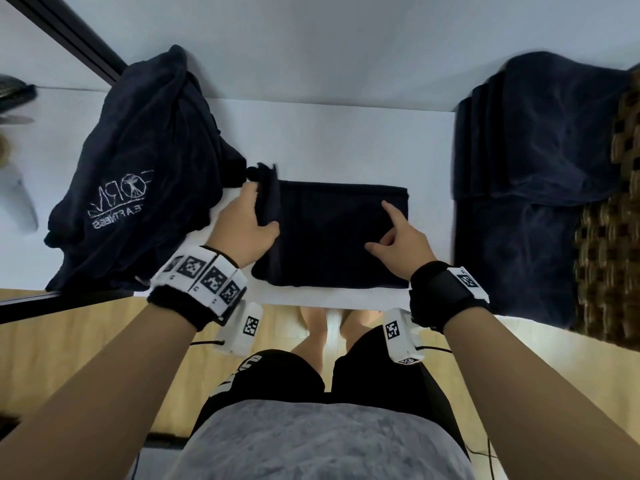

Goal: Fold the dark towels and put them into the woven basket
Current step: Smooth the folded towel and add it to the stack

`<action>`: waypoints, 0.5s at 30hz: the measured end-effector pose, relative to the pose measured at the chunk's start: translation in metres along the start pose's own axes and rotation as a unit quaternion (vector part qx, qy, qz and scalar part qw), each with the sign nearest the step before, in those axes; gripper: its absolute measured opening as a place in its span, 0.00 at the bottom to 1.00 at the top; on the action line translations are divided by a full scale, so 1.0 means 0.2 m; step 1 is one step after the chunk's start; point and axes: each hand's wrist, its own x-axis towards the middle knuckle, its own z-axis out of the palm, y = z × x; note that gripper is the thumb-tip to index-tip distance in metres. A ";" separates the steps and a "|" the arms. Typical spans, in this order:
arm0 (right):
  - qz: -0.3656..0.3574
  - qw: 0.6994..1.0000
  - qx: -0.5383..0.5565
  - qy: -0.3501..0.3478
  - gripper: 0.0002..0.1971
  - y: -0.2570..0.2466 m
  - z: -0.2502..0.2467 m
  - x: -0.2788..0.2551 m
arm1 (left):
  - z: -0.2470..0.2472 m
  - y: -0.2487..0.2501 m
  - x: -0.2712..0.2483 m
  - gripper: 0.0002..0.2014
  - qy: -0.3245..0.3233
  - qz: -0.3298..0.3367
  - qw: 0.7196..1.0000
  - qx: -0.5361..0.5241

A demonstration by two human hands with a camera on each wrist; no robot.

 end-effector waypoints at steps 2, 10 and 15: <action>0.002 0.998 0.057 -0.041 0.36 -0.07 0.06 -0.03 | 0.06 0.09 -0.05 0.22 -0.002 0.033 0.999 0.013; 0.160 0.928 0.320 -0.102 0.31 -0.21 0.13 -0.08 | 0.38 0.24 -0.18 0.32 -0.120 0.067 0.990 0.028; 0.116 0.946 0.289 -0.089 0.20 -0.20 0.15 -0.07 | 0.35 0.15 -0.18 0.21 -0.150 0.067 0.986 -0.018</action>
